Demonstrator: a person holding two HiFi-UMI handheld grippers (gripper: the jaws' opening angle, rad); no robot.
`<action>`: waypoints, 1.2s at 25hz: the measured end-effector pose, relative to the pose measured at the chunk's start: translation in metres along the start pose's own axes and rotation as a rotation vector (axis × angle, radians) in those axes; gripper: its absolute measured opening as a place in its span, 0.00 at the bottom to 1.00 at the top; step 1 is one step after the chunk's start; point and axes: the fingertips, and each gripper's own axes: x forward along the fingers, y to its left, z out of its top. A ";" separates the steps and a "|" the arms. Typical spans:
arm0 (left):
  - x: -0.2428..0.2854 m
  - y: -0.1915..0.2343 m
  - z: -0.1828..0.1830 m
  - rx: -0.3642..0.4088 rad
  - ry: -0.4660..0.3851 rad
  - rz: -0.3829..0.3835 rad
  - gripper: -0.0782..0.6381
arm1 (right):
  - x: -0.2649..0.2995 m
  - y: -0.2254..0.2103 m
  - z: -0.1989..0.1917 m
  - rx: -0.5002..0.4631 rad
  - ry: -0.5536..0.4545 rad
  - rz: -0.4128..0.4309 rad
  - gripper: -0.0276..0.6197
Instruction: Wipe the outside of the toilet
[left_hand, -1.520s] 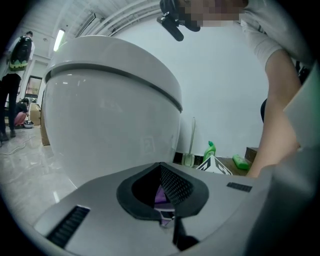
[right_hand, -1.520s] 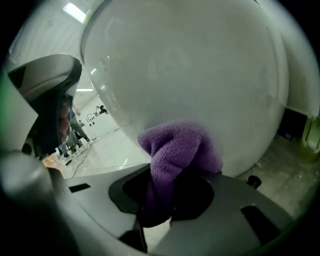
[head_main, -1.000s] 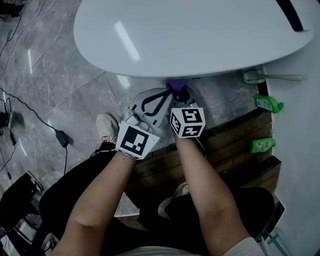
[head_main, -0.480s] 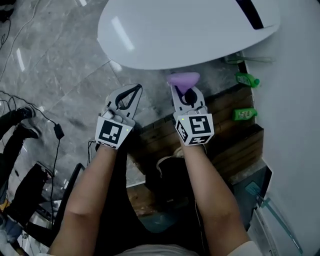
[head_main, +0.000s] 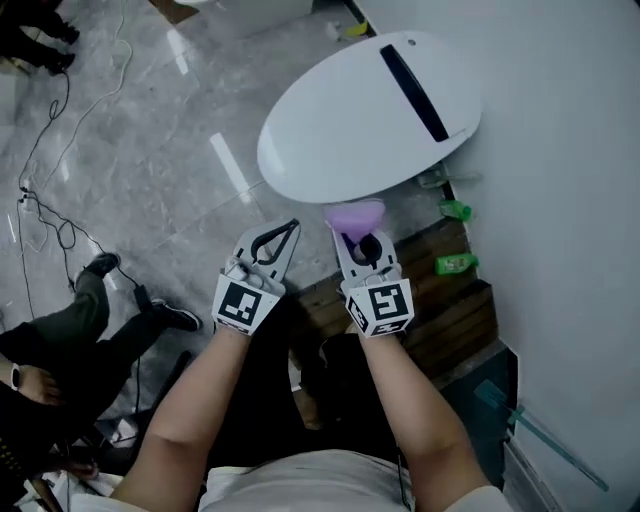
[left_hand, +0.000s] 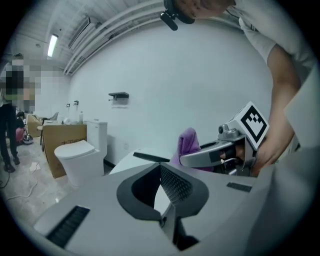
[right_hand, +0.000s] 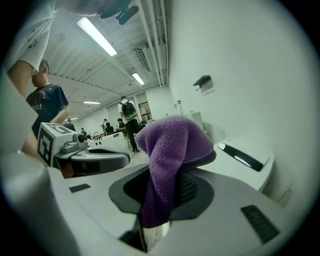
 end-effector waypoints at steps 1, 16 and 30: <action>-0.006 -0.002 0.024 -0.008 -0.013 -0.002 0.12 | -0.007 0.008 0.021 -0.003 -0.009 0.007 0.19; -0.088 -0.030 0.274 -0.016 -0.110 -0.129 0.12 | -0.103 0.098 0.270 -0.062 -0.131 0.095 0.19; -0.120 0.024 0.339 -0.027 -0.194 -0.197 0.12 | -0.077 0.131 0.343 -0.141 -0.177 0.050 0.19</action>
